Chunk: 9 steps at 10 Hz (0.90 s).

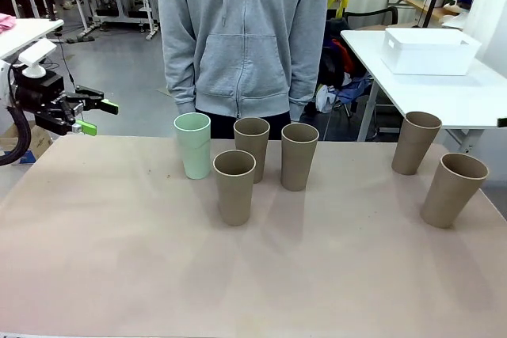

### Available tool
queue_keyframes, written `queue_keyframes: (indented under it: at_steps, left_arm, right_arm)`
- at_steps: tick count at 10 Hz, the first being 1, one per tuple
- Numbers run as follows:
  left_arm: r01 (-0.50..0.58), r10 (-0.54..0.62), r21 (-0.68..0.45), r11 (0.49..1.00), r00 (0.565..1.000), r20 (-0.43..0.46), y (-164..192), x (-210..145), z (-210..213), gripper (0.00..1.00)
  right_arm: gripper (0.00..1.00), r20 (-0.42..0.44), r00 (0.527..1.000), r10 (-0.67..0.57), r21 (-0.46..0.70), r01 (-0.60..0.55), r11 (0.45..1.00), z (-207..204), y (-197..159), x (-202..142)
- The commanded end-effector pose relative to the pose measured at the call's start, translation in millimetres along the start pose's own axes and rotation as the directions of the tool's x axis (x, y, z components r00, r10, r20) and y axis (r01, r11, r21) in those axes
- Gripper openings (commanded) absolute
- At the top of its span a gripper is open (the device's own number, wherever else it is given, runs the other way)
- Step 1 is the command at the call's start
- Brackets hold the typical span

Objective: Stack the cups and store them in the basket.
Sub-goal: Pick up two Reusable plastic cups , one in each hand.

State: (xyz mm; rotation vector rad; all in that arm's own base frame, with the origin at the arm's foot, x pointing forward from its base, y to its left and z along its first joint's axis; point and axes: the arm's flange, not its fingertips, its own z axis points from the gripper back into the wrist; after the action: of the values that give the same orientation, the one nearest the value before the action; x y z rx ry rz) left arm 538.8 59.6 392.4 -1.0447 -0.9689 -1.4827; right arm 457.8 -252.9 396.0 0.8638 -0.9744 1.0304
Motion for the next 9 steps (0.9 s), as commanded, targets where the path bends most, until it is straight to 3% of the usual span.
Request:
queue_keyframes:
  at_steps: [1, 4, 9]
  left_arm:
    - [0.003, -0.004, 0.035, 0.999, 0.999, 0.048, 8, -11, -10, 1.00]
    - [0.074, -0.091, 0.141, 0.987, 0.989, 0.117, 22, -36, -19, 1.00]
    - [0.117, -0.143, 0.134, 0.984, 0.969, 0.202, 54, -72, -51, 1.00]
  right_arm:
    - [1.00, 0.076, 0.997, 0.019, 0.035, -0.022, 0.999, 11, 0, -17]
    - [1.00, 0.186, 0.973, 0.138, 0.057, -0.151, 0.987, 22, 16, -63]
    - [1.00, 0.222, 0.970, 0.102, 0.069, -0.120, 0.990, -37, 17, -118]
